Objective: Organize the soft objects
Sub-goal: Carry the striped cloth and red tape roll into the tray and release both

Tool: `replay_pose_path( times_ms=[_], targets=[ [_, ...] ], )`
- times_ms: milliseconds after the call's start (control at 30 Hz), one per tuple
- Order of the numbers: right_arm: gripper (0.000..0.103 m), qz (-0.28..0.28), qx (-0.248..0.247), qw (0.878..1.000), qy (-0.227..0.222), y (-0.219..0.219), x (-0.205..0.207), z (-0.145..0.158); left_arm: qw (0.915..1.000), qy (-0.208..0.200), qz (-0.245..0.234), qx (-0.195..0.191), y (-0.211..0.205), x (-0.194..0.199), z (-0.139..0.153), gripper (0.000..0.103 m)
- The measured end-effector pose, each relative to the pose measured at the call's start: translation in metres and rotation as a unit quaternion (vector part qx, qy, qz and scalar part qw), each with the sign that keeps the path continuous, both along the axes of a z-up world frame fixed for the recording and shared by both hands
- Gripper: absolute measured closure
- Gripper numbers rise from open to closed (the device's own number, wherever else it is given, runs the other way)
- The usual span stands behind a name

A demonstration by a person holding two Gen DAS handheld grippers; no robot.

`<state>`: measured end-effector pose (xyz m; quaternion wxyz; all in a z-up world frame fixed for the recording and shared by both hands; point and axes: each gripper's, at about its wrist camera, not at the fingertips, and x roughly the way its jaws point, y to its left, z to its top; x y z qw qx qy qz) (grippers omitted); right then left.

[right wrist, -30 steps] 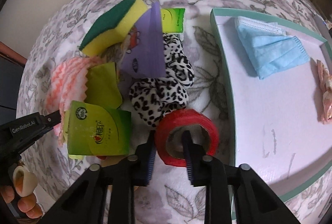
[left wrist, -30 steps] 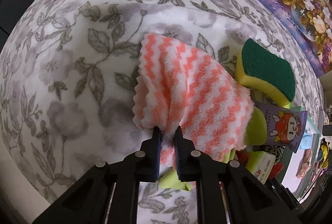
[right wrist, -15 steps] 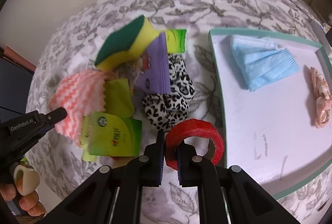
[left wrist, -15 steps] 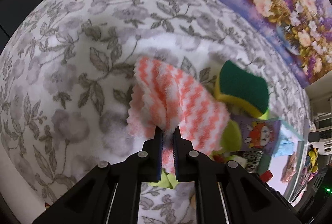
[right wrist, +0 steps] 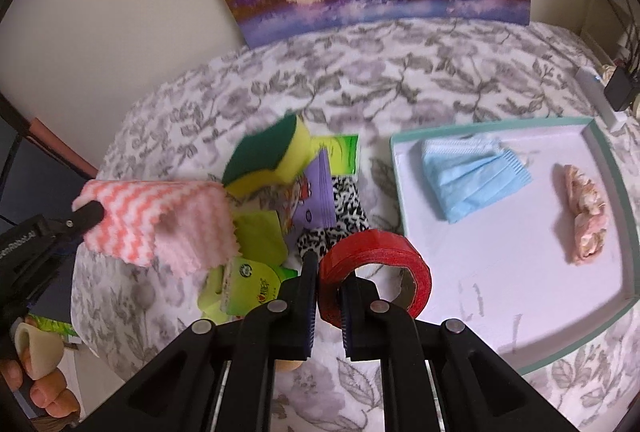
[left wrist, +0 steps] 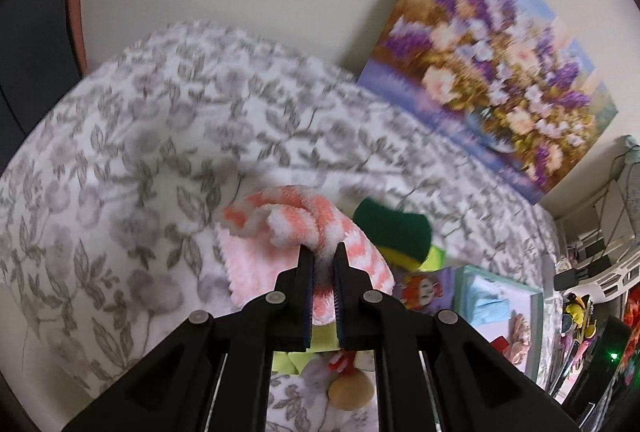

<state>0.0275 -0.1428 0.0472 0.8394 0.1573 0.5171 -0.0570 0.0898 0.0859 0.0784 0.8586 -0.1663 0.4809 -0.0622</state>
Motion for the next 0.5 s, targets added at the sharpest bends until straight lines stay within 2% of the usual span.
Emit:
replay_pose_path(
  times_ms=[167, 400, 500],
  targets=[
    [0.093, 0.001, -0.002, 1.000, -0.009, -0.002, -0.004, 0.007, 0.9994, -0.030, -0.005, 0.013, -0.002, -0.008, 0.017, 0.094],
    [0.093, 0.004, -0.002, 1.000, 0.017, -0.002, 0.000, -0.008, 0.9998, 0.013, -0.001, 0.014, -0.001, 0.003, -0.010, 0.094],
    [0.093, 0.003, -0.005, 1.000, 0.012, -0.002, -0.001, -0.005, 0.9999, 0.007, 0.003, 0.008, 0.002, 0.001, -0.006, 0.094]
  ],
)
